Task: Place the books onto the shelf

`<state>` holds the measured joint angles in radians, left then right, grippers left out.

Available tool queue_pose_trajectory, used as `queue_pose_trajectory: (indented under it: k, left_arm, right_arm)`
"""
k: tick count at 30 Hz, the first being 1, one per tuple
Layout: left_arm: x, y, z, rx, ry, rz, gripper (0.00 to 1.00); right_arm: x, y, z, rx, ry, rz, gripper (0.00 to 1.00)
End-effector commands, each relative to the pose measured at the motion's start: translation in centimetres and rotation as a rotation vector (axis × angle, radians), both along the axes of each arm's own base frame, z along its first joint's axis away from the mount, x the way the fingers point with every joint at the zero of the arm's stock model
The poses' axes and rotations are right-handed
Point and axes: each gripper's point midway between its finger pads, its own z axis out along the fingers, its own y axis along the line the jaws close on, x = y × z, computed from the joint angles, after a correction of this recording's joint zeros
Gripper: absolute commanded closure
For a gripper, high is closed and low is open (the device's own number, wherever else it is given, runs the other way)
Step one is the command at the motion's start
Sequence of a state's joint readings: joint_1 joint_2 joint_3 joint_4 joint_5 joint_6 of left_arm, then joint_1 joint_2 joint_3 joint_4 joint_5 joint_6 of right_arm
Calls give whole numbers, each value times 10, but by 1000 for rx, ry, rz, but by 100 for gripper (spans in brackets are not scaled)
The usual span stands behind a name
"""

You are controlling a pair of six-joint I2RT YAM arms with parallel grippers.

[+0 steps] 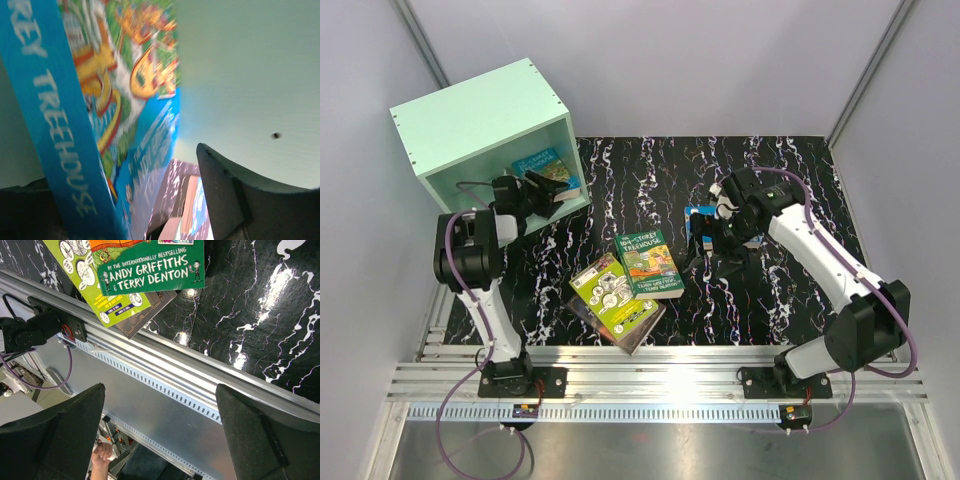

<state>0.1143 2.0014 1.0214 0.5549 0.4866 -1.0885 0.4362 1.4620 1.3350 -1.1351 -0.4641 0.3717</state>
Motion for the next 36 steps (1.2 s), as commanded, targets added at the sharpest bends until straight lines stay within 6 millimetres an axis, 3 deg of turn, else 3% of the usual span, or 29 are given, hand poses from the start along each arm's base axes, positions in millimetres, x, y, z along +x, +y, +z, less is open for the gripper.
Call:
queue_pose_trajectory:
  k: [1,7,11,14,22,27,29,30,36]
  left_arm:
    - [-9,-11,32,51,-54,-83,32]
    - [-43,-20,22,26,96,-99,32]
    - [-65,-24,40,27,106,-97,32]
    - [-83,-22,40,51,186,-91,32]
    - [-99,-18,100,99,46,-71,33]
    - [-124,-27,105,157,57,-107,22]
    - [-139,-41,106,203,67,-156,20]
    - [-142,-39,102,240,76,-157,20]
    - [-188,-110,88,281,119,-352,20]
  right_arm:
    - [2,5,13,33,-33,-3,1]
    - [-3,3,18,48,-48,-18,1]
    - [-5,5,22,71,-57,-27,1]
    - [-7,7,26,93,-66,-28,1]
    - [-16,6,29,134,-88,-52,1]
    - [-8,8,30,134,-102,-88,0]
    - [2,15,24,141,-78,-92,0]
    - [8,18,24,143,-78,-96,0]
    - [43,32,-23,114,20,-137,0]
